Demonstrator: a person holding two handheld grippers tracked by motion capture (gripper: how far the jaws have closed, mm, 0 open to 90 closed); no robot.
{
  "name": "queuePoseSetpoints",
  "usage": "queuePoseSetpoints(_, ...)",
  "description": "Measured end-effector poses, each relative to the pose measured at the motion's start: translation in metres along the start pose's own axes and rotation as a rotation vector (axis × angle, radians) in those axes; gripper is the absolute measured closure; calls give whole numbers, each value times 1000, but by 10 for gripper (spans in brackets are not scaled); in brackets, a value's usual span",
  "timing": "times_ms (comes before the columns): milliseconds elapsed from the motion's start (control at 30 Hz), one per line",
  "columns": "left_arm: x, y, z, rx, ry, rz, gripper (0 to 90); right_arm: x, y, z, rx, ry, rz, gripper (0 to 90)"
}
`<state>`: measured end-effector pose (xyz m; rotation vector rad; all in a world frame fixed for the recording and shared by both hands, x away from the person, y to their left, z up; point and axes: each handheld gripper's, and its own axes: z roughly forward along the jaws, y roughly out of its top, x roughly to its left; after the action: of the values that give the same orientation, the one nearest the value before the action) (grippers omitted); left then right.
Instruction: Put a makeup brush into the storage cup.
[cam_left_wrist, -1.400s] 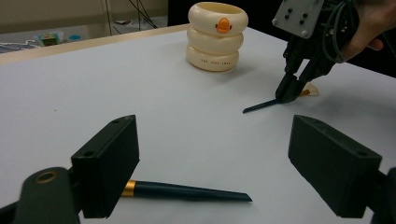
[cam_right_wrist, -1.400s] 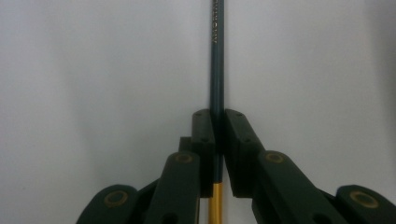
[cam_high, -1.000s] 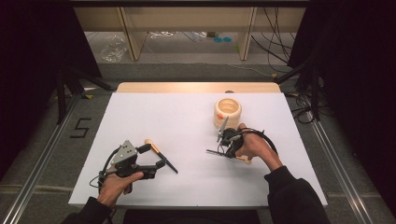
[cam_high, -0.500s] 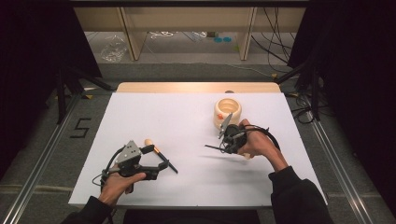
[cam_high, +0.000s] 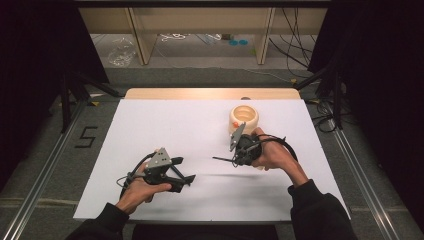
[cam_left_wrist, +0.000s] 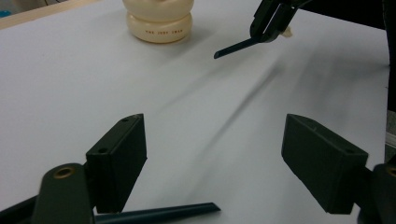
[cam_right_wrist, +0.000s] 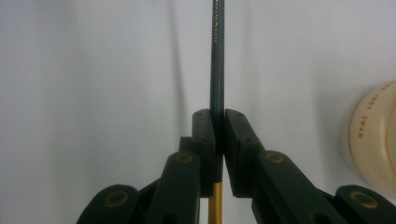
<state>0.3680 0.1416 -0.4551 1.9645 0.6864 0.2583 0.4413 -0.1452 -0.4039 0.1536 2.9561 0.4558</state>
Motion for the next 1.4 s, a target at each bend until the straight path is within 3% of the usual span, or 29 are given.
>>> queuePoseSetpoints(200,0,8,14,51,-36,13,257,11,12,-2,-2,4,-57,834)
queuePoseSetpoints(433,1,14,24,92,-84,22,313,20,22,0,-14,24,-74,834)
queuePoseSetpoints(500,-1,16,26,98,-80,22,316,21,23,0,-11,29,-78,834)
queuePoseSetpoints(567,-1,18,27,117,-95,41,335,25,25,0,-10,35,-106,833)
queuePoseSetpoints(667,-3,20,30,122,-128,25,356,27,27,-1,-9,35,-116,834)
queuePoseSetpoints(767,-6,22,33,147,-139,35,393,30,30,0,-7,35,-130,834)
queuePoseSetpoints(967,-6,26,34,142,-178,18,460,33,31,1,-1,51,-119,833)
queuePoseSetpoints(1133,-6,29,35,152,-192,14,530,36,34,0,2,46,-138,834)
queuePoseSetpoints(1333,-7,31,37,169,-218,39,593,39,38,0,8,42,-152,834)
queuePoseSetpoints(1367,-9,31,37,174,-216,27,610,39,38,0,9,40,-156,833)
queuePoseSetpoints(1400,-8,32,38,182,-219,45,610,40,39,1,10,41,-159,834)
